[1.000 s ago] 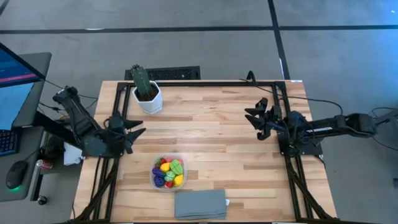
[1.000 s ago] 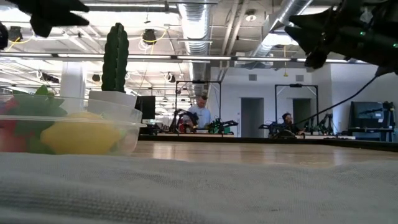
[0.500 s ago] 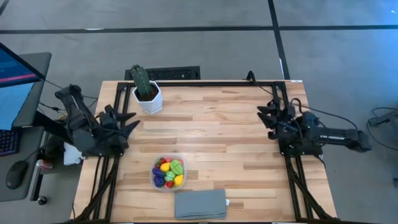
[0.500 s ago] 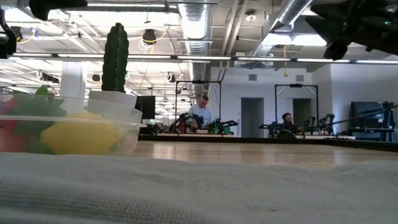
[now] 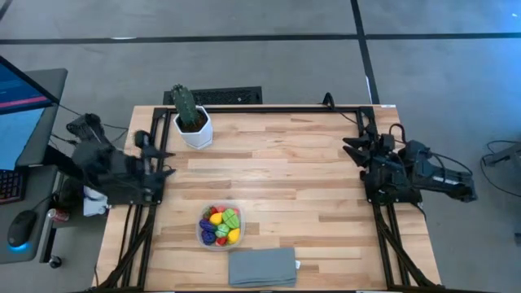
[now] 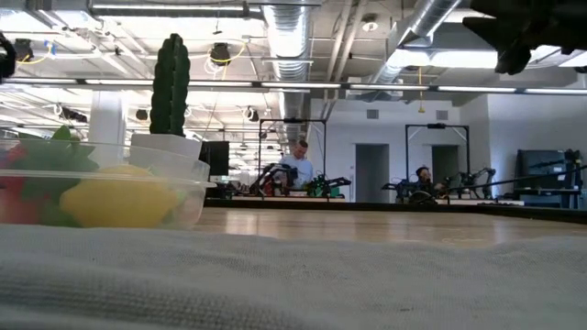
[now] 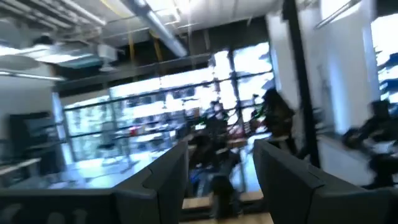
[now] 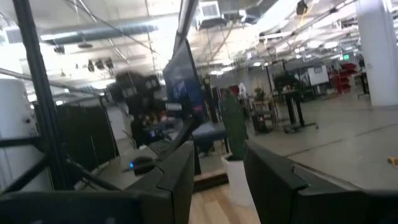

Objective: Pick and placing Produce into tupperware
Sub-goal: Return to Home Position

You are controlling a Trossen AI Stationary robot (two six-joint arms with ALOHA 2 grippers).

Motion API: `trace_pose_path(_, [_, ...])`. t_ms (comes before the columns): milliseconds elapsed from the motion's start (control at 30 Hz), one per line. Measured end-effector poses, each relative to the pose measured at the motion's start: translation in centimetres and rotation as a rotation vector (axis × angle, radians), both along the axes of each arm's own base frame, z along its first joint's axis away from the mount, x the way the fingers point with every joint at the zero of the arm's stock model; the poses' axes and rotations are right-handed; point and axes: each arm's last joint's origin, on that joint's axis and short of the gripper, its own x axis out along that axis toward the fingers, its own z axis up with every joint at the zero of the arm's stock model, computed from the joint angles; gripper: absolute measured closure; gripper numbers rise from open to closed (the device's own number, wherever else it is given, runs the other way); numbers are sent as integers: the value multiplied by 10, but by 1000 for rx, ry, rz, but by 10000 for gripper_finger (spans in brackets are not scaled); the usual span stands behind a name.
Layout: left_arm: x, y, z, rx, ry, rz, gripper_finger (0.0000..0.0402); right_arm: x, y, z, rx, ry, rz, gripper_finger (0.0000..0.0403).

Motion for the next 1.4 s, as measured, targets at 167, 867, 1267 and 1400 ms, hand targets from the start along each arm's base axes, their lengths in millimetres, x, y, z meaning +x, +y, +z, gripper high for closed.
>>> trace_pose_path(167, [19, -2, -42, -44, 83, 116, 228, 0, 0, 0, 1, 8, 2, 244])
trace_pose_path(867, [10, 28, -143, -289, -135, 92, 228, 0, 3, 2, -19, -16, 42, 243])
trace_pose_path(1267, [23, 38, -161, -322, -152, 93, 228, 19, 11, -35, 4, -133, 201, 243])
trace_pose_path(1400, [24, 41, -162, -322, -149, 127, 228, 21, 15, -36, -20, -149, 216, 243])
